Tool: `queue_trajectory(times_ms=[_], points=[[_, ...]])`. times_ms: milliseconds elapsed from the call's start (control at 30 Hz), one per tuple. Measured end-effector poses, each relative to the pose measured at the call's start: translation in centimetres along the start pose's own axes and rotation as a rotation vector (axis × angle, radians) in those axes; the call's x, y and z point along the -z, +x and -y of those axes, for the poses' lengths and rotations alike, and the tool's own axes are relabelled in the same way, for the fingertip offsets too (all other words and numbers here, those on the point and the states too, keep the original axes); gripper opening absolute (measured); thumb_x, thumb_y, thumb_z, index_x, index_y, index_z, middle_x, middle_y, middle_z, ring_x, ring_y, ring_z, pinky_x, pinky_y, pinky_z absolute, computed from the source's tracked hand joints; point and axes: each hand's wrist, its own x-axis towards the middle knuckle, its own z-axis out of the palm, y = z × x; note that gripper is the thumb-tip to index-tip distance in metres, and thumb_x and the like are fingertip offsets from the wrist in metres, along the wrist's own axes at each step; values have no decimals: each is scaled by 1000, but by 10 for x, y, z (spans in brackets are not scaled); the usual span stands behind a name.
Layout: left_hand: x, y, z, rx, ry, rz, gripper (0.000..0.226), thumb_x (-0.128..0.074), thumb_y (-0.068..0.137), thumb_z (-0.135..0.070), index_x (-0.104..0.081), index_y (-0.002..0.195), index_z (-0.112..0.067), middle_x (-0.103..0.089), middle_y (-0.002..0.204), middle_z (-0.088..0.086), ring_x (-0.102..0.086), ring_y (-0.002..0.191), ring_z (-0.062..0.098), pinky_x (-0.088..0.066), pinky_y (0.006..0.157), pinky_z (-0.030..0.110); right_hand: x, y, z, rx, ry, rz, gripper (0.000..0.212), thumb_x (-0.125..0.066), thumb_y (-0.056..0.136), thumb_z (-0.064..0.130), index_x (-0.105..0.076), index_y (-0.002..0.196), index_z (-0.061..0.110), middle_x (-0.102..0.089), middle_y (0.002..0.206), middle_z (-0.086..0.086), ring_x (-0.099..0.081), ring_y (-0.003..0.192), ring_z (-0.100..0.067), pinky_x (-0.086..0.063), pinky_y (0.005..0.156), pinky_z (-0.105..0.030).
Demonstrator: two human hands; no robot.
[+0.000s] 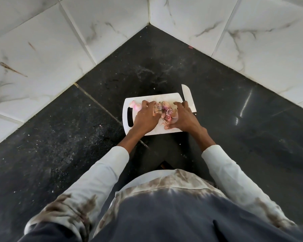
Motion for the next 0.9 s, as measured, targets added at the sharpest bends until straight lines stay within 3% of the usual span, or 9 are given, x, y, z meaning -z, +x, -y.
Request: queue_trajectory(times_ms=[100, 300, 433, 567, 667, 900], points=[[-2, 3, -5, -19, -15, 39, 56, -55, 107, -31, -40, 159, -14, -36, 157, 14, -60, 129, 38, -51, 101, 42, -13, -5, 1, 39, 9, -6, 120, -102, 61, 41, -35, 156, 12, -30, 150, -12, -48, 137, -39, -48, 111, -55], [-3, 11, -10, -27, -46, 120, 51, -44, 112, -19, -39, 161, -10, -39, 154, 15, -60, 127, 37, -47, 107, 41, -23, 3, 8, 65, 86, -119, 75, -85, 86, 12, -45, 149, 8, -39, 142, -13, -64, 115, -38, -56, 100, -45], [1, 13, -8, 56, -125, 51, 46, -43, 109, -11, -50, 154, -10, -45, 148, 14, -58, 128, 34, -49, 112, 45, -23, 9, 11, 33, 159, -114, 78, -88, 84, 13, -47, 150, 10, -39, 143, -12, -60, 122, -34, -54, 104, -44], [1, 10, -5, 89, -32, -79, 39, -49, 107, -12, -56, 145, -5, -43, 146, 17, -65, 114, 39, -58, 92, 45, -26, 11, 10, 6, 189, -111, 90, -93, 78, 21, -44, 153, 11, -35, 149, -11, -57, 129, -34, -50, 112, -44], [-2, 10, -4, 125, -13, -65, 36, -48, 107, -14, -56, 140, -1, -42, 144, 18, -64, 111, 39, -54, 90, 43, -28, 14, 14, -8, 167, -102, 96, -96, 75, 23, -43, 154, 11, -33, 150, -12, -54, 132, -35, -50, 113, -47], [-7, 19, -12, 143, -248, 29, 36, -44, 109, -16, -63, 139, -8, -45, 143, 12, -63, 115, 27, -53, 102, 37, -32, 23, 24, 26, 109, -124, 69, -85, 84, 10, -53, 145, 12, -46, 138, -11, -61, 117, -34, -50, 96, -35]])
